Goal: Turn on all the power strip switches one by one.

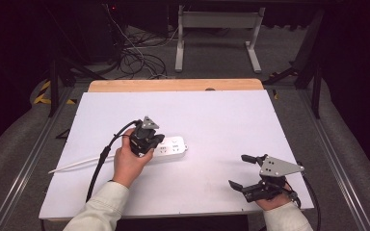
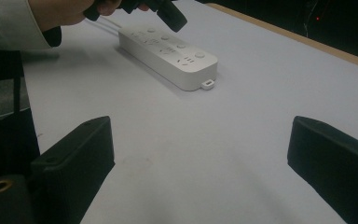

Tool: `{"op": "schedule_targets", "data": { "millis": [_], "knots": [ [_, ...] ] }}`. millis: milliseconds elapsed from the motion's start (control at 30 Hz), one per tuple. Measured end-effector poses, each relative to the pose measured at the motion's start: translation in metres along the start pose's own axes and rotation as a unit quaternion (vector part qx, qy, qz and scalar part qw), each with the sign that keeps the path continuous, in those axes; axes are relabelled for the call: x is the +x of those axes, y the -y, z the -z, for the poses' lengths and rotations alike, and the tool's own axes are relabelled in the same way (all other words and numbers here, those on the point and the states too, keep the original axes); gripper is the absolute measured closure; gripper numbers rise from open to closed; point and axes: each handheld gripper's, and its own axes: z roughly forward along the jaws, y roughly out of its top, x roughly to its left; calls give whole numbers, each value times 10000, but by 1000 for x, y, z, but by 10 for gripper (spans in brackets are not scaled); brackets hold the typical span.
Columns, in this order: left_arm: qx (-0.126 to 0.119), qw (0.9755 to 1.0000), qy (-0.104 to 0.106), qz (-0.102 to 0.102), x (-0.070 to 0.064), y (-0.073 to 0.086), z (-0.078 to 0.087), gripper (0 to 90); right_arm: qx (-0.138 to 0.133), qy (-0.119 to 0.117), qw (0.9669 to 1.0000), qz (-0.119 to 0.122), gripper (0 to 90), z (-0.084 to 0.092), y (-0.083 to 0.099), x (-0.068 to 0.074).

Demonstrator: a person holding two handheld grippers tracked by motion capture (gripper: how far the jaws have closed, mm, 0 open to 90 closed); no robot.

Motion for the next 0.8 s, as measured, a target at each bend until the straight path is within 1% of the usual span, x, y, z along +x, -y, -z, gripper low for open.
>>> {"op": "schedule_targets", "data": {
  "millis": [67,100,200,233,267,400,533,733,800],
  "knots": [
    [27,10000,34,9,0,-1,-4,898,-1,-2,10000,0,76,0,0,0],
    [39,10000,20,42,0,-1,-5,899,-5,-12,10000,-3,76,0,0,0],
    [96,9999,-19,56,2,0,-9,898,-18,-9,10000,-16,77,0,0,0],
    [90,9999,-18,99,2,0,-10,898,-18,-9,10000,-16,77,0,0,0],
    [137,9999,-36,69,4,1,-11,898,-20,-9,10000,-16,76,0,0,0],
    [211,9997,-67,108,4,2,-15,898,-13,-8,10000,3,76,0,0,0],
    [258,9996,-113,86,5,3,-19,898,-9,-9,10000,1,76,0,0,0],
    [262,9996,-87,93,6,3,-19,898,-12,-13,10000,7,76,1,0,0],
    [249,9996,-113,54,4,3,-19,898,-8,-17,10000,5,76,1,0,0]
  ]
}}
